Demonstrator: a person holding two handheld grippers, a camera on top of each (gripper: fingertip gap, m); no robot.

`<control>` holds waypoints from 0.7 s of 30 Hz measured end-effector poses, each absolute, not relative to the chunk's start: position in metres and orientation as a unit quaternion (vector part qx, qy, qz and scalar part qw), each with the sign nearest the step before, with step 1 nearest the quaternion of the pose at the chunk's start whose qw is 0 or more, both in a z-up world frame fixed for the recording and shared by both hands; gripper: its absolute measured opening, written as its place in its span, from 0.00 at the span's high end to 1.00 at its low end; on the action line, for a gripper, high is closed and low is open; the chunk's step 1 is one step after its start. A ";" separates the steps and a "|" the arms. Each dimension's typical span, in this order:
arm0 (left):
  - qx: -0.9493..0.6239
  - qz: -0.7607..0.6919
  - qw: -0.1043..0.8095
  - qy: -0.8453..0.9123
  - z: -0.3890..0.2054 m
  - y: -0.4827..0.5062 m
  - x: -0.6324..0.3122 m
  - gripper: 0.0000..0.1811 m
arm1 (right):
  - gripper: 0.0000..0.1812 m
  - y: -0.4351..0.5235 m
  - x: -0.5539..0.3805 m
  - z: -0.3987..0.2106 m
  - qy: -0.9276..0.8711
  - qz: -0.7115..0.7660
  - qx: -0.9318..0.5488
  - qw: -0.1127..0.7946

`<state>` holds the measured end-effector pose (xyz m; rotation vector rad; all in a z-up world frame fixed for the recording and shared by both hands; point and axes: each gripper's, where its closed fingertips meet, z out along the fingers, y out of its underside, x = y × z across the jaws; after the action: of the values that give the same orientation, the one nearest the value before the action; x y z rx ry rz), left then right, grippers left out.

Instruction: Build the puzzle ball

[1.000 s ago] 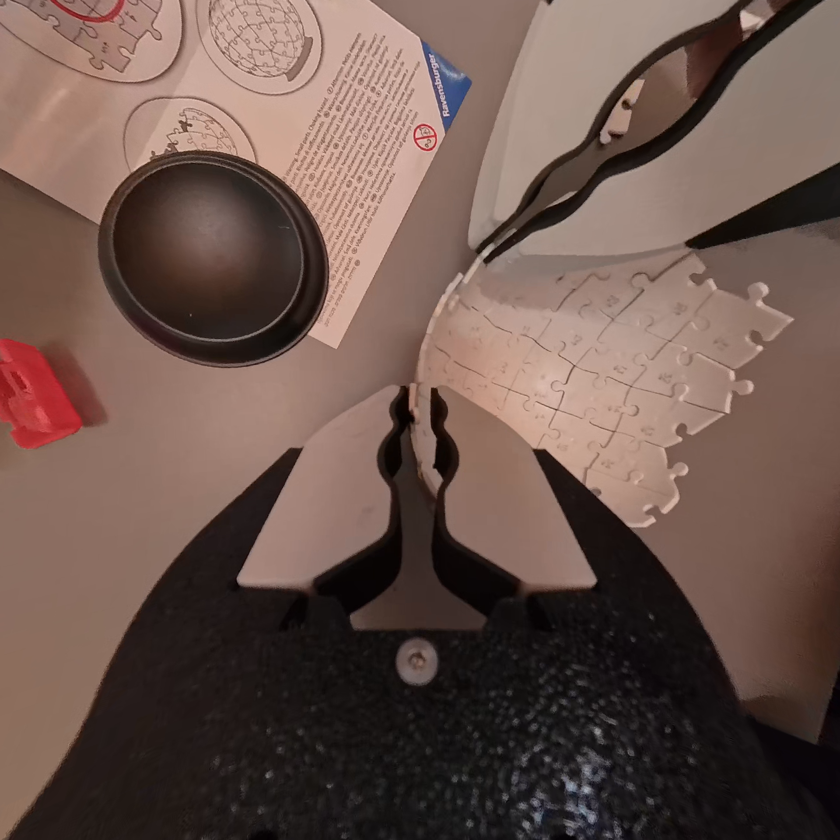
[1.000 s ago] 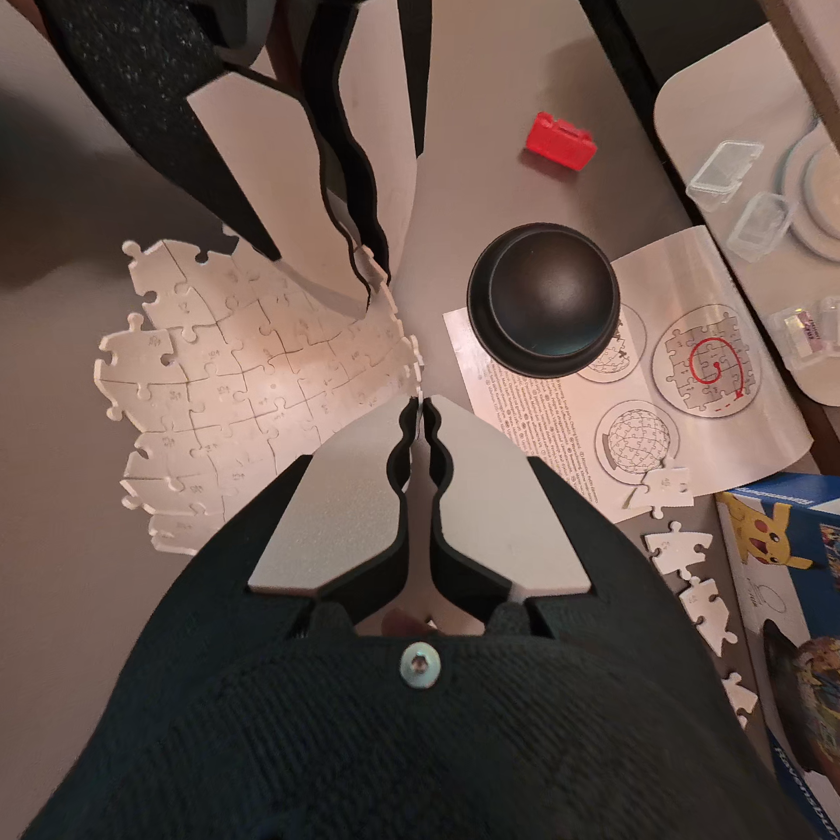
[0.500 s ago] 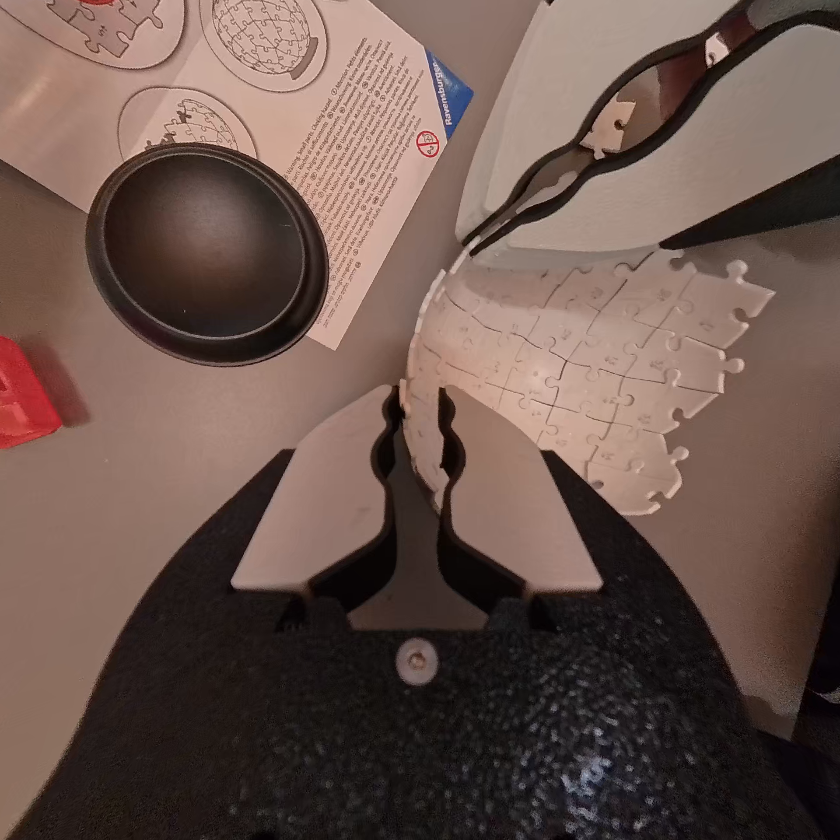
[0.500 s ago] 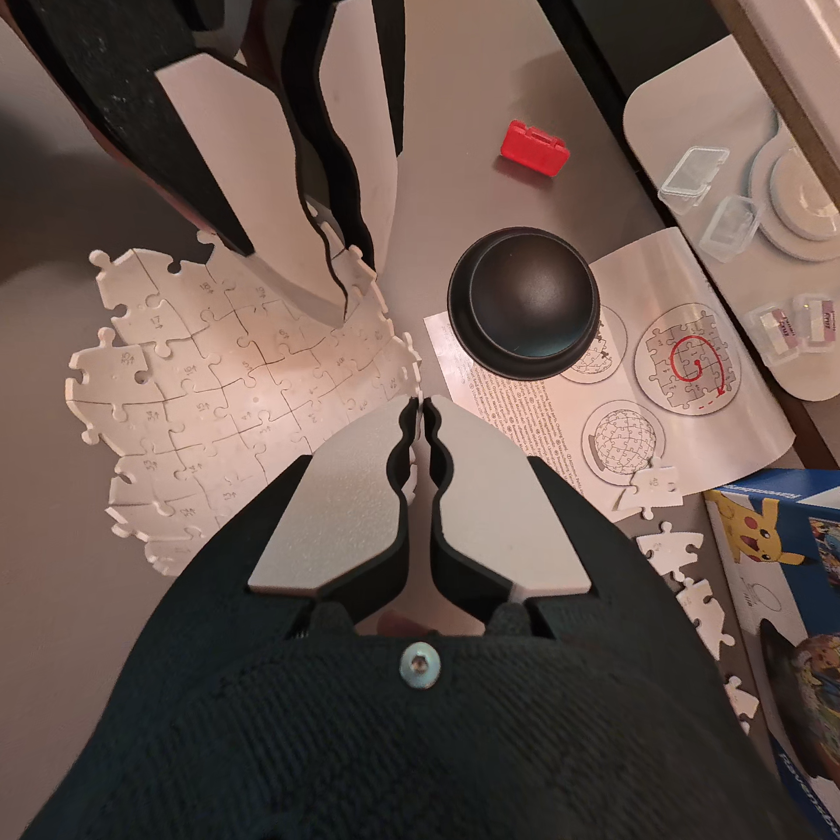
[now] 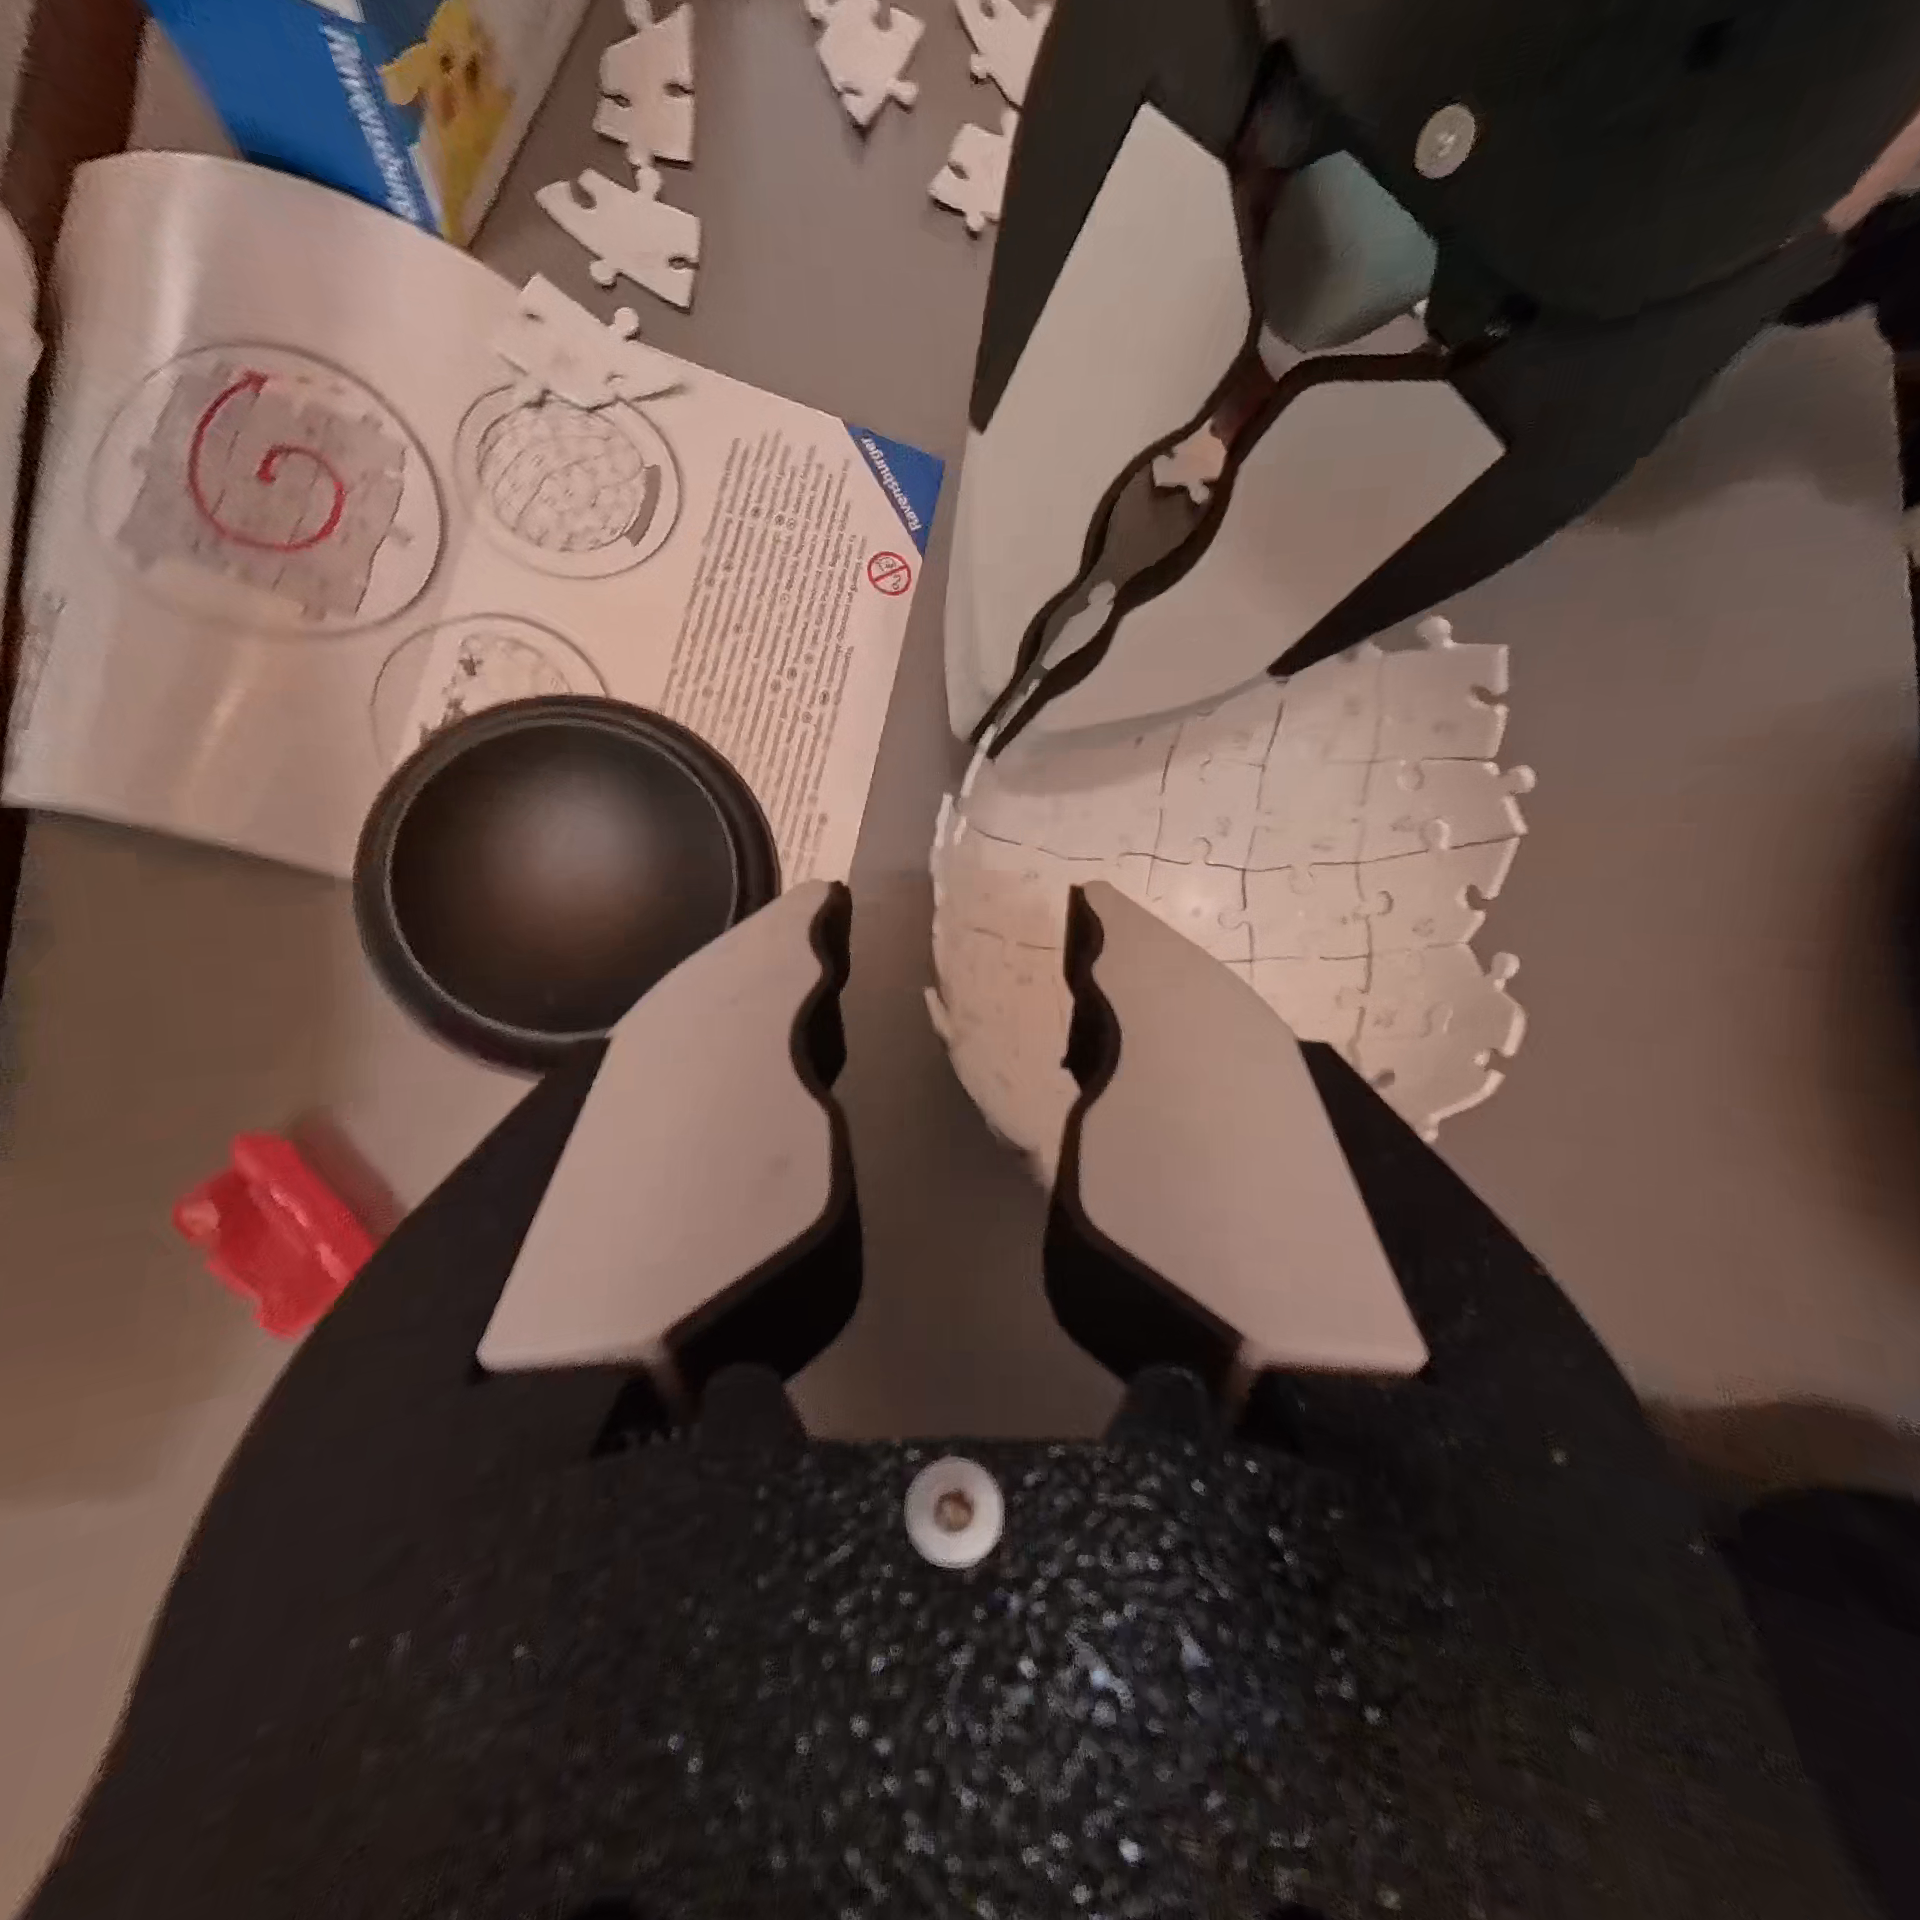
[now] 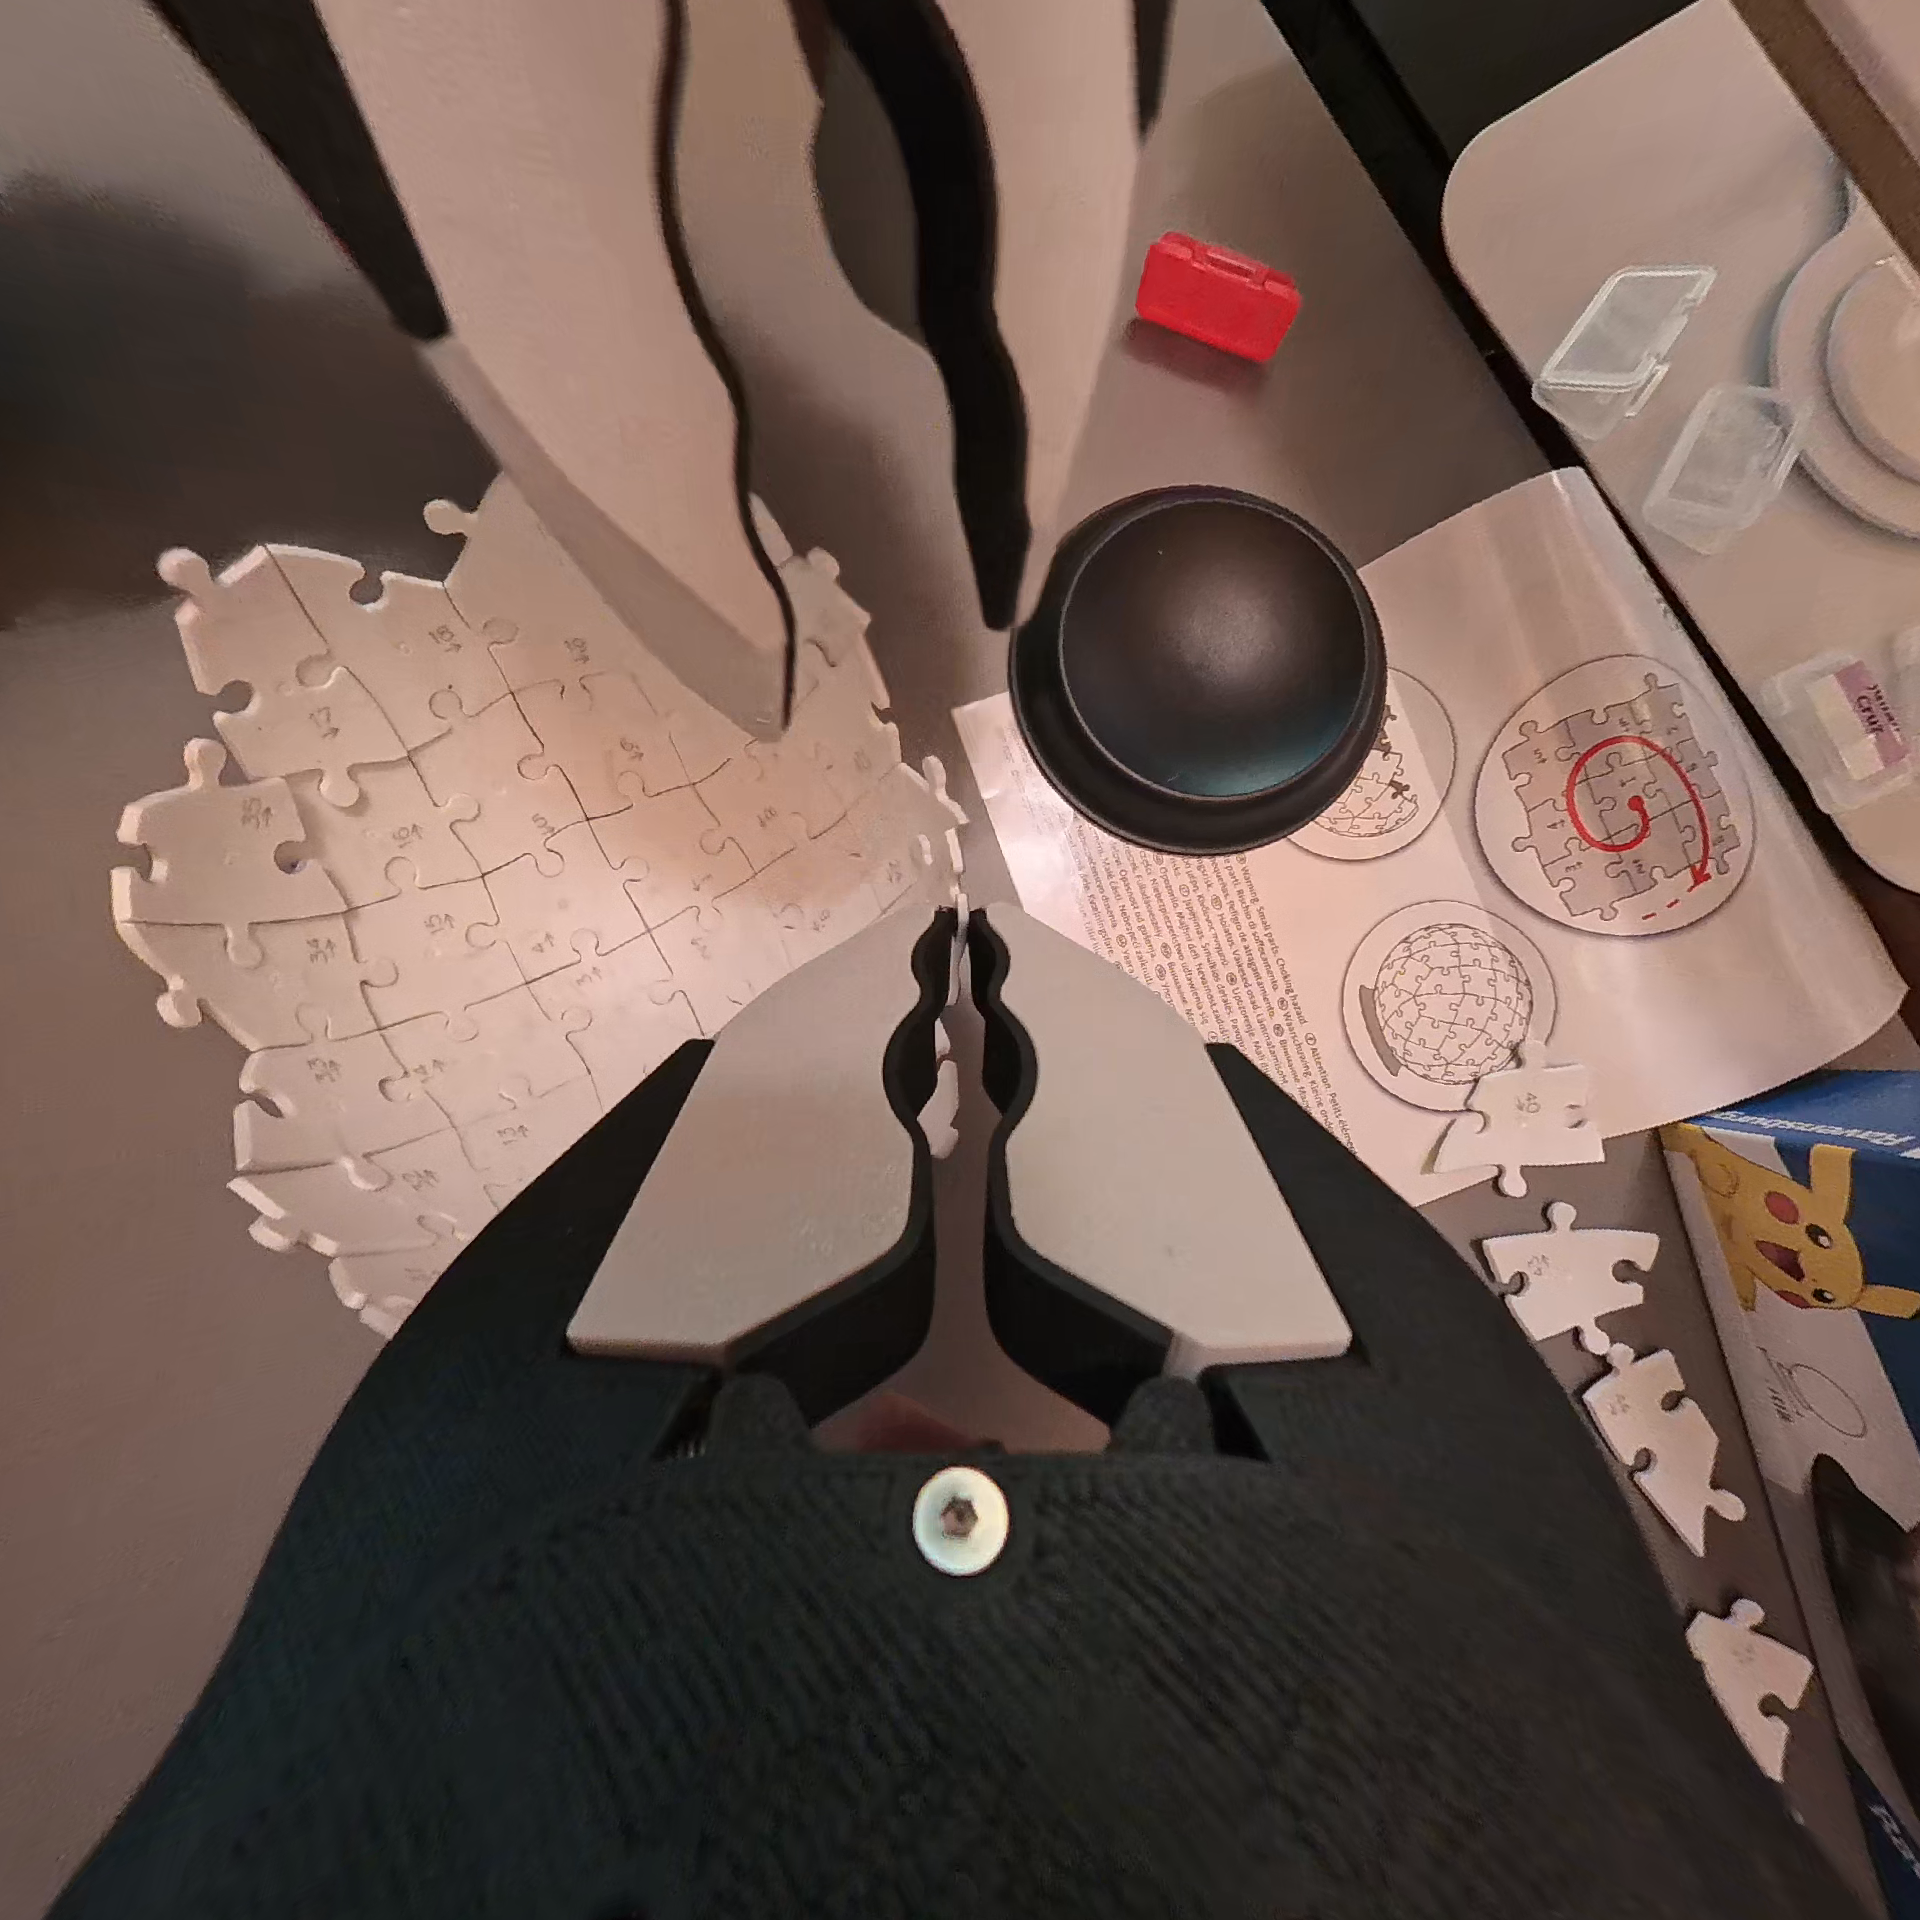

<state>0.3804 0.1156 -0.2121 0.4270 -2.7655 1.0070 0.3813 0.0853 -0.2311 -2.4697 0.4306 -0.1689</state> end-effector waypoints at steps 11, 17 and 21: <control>0.008 0.289 0.173 -0.942 -0.233 0.103 0.386 0.80 | 0.98 0.081 0.389 -0.235 0.178 -0.052 -0.929 0.320; 0.020 0.268 0.129 -0.954 -0.205 0.098 0.415 0.81 | 0.98 0.082 0.390 -0.236 0.179 -0.054 -0.926 0.328; 0.010 0.233 0.192 -0.953 -0.215 0.086 0.412 0.81 | 0.98 0.082 0.391 -0.237 0.188 -0.049 -0.922 0.336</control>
<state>0.4117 0.0861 -0.2146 0.0282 -2.6754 0.6535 0.3914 0.0820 -0.2369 -2.4040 0.4890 -0.1288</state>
